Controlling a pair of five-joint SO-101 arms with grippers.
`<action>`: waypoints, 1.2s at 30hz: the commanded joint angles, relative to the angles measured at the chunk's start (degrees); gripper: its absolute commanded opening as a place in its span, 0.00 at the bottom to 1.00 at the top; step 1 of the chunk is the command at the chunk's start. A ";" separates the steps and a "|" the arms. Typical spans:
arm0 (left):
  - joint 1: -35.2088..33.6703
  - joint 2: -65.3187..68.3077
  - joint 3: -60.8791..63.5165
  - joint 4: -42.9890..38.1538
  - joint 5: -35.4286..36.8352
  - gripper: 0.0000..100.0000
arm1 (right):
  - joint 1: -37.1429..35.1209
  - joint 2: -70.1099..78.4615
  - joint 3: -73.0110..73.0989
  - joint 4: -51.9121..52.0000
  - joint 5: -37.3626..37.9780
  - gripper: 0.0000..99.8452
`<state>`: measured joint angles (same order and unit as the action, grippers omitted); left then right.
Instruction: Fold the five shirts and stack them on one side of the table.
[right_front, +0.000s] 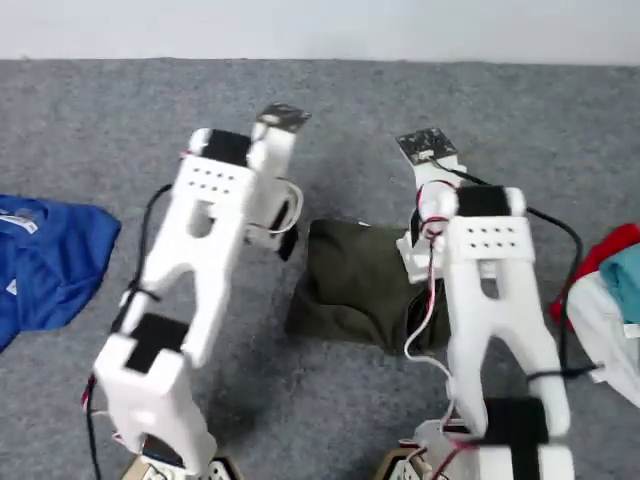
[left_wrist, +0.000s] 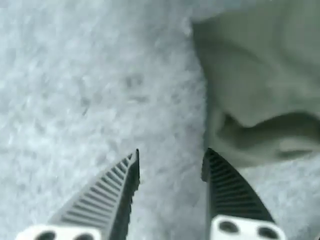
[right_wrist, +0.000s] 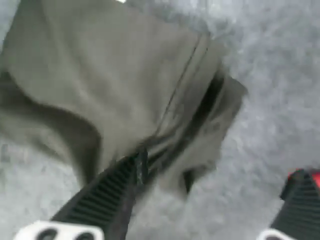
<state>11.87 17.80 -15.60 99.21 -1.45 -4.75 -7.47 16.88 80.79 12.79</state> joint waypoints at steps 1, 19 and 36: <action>-2.55 -10.90 7.16 1.49 0.00 0.20 | -0.57 7.08 -1.23 -4.97 -2.90 0.39; -2.55 -18.99 14.20 1.49 -4.66 0.20 | 4.62 40.84 -20.66 5.58 -5.01 0.13; -2.55 -18.99 14.29 1.49 -4.40 0.20 | 13.76 24.40 -38.15 15.78 -1.41 0.01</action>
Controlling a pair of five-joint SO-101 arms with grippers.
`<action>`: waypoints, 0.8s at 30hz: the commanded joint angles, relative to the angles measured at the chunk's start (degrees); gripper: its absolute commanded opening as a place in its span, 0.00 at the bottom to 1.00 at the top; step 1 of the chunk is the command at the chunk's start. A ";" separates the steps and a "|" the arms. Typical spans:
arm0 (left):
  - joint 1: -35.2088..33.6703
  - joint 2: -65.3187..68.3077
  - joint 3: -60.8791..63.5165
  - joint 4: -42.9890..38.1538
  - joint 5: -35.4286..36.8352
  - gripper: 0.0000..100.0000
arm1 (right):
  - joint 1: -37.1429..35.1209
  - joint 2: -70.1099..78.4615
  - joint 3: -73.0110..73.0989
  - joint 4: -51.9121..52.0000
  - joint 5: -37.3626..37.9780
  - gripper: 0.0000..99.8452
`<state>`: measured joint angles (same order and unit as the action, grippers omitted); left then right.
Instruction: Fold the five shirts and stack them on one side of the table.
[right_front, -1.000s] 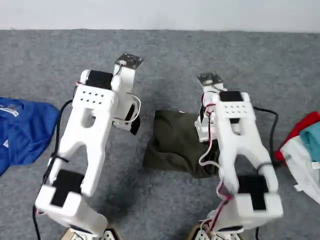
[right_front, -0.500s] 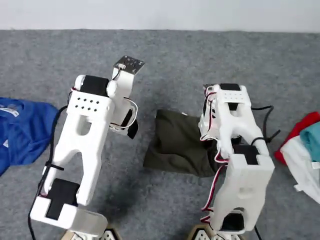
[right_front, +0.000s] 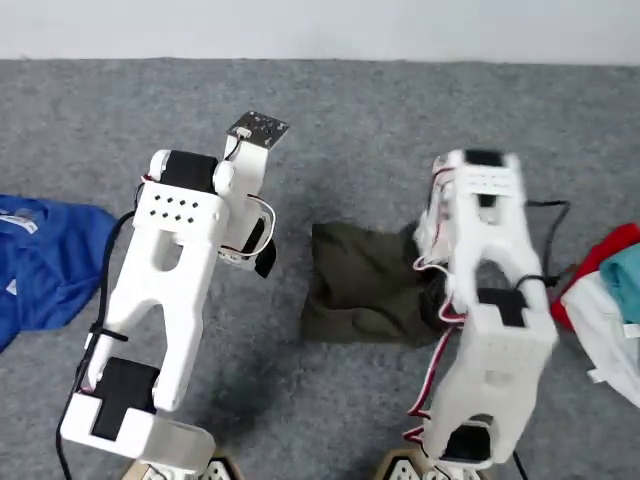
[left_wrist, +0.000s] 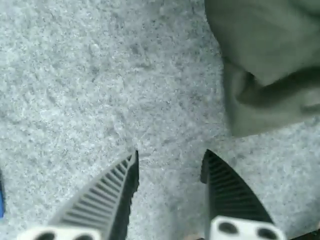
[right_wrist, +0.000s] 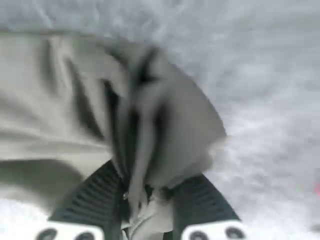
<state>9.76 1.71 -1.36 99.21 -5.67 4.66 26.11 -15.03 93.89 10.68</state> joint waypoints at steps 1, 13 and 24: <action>-0.44 -2.90 0.04 1.49 -0.18 0.20 | 6.20 -11.47 -7.56 3.03 0.70 0.01; -0.44 -2.90 9.80 1.49 -0.35 0.20 | 41.98 -22.20 -18.73 -4.70 8.09 0.01; -0.44 -2.90 11.91 1.49 -0.44 0.20 | 62.20 -17.10 -15.74 -19.38 16.09 0.01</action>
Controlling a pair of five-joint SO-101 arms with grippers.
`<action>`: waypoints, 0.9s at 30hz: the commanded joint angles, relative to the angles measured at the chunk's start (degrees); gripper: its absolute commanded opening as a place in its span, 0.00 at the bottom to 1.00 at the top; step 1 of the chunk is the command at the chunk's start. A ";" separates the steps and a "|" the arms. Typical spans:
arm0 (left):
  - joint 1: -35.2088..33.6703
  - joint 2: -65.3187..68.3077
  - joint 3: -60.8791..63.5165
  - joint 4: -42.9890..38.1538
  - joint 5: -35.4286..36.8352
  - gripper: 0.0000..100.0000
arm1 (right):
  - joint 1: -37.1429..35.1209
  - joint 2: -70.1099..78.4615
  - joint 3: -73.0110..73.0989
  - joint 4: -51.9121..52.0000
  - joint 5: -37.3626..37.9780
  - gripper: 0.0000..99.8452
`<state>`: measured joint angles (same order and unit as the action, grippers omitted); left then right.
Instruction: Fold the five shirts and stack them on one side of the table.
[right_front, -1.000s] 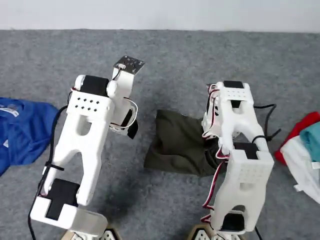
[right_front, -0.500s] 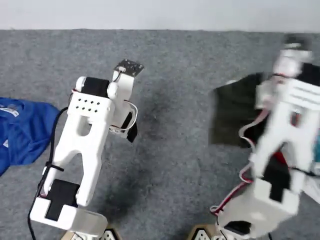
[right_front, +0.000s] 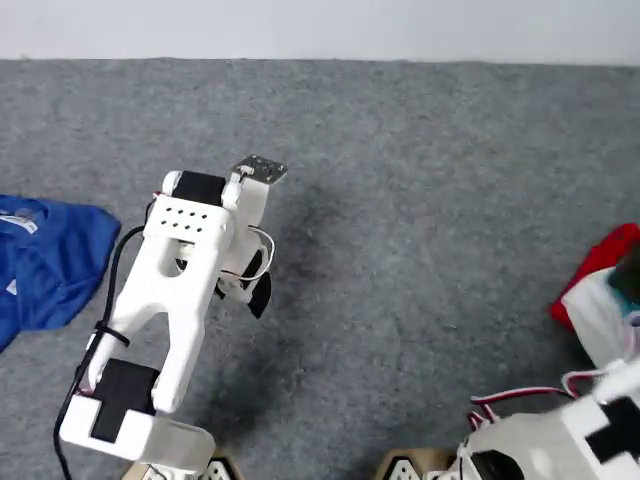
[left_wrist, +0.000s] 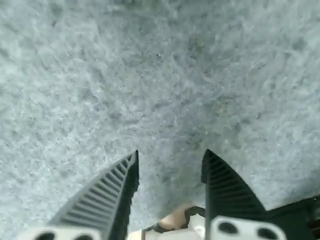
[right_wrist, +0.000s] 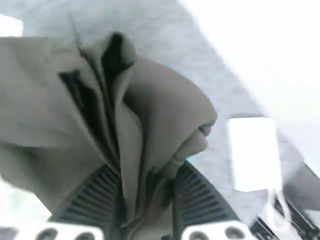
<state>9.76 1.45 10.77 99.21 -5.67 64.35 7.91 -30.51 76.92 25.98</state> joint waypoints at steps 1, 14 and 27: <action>-0.44 -2.64 -0.22 1.49 -0.44 0.20 | 2.42 2.68 -0.26 -1.63 1.05 0.01; -0.44 -2.73 -0.22 1.49 -0.18 0.20 | -0.22 9.01 -9.23 -0.04 10.55 0.30; -25.05 -11.60 -15.69 -2.20 -1.14 0.20 | -6.90 9.01 -27.43 19.82 8.09 0.30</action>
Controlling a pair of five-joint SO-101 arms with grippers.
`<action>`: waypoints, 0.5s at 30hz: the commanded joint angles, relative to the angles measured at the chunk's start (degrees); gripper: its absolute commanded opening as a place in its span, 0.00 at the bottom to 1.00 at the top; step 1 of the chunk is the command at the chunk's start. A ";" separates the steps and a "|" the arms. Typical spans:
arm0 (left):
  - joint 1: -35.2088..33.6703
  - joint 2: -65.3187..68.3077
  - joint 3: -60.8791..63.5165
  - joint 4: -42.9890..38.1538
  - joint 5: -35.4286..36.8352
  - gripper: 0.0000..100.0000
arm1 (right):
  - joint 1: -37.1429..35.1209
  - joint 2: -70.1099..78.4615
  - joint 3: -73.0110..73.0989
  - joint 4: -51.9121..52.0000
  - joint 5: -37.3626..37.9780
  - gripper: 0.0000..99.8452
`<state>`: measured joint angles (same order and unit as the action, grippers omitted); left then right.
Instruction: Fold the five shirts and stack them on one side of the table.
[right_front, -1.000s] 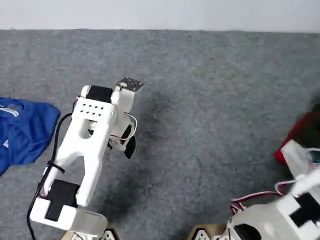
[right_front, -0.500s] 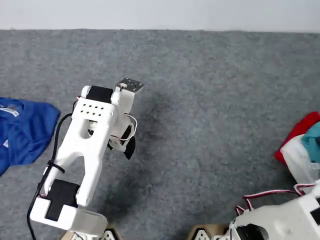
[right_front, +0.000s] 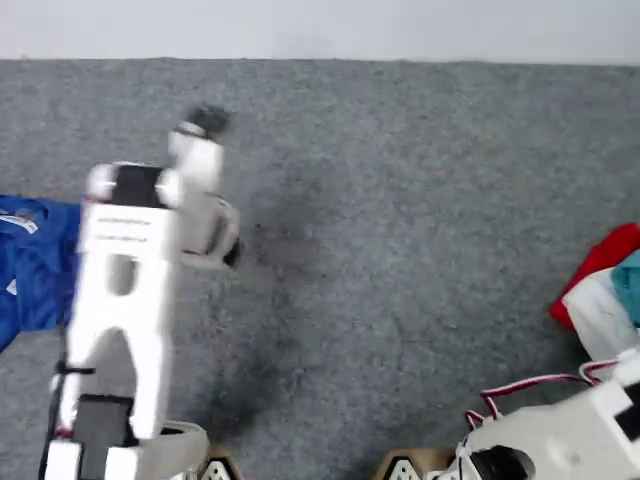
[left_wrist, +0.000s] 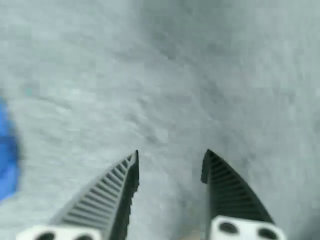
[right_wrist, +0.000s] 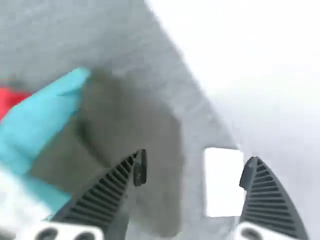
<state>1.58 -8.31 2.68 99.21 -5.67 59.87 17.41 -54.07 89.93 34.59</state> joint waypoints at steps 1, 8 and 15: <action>-22.33 -0.70 -8.22 -3.96 -2.90 0.20 | -3.03 -0.48 -4.04 9.10 -0.53 0.30; -47.38 11.69 -8.48 -17.85 -20.13 0.20 | -5.76 -0.40 -3.69 12.97 -0.44 0.30; -48.26 28.13 -8.84 -24.97 -20.75 0.20 | -8.40 -0.48 1.32 13.05 -0.26 0.30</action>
<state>-47.65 13.23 -3.74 76.70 -25.71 52.84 17.41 -53.36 100.66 34.59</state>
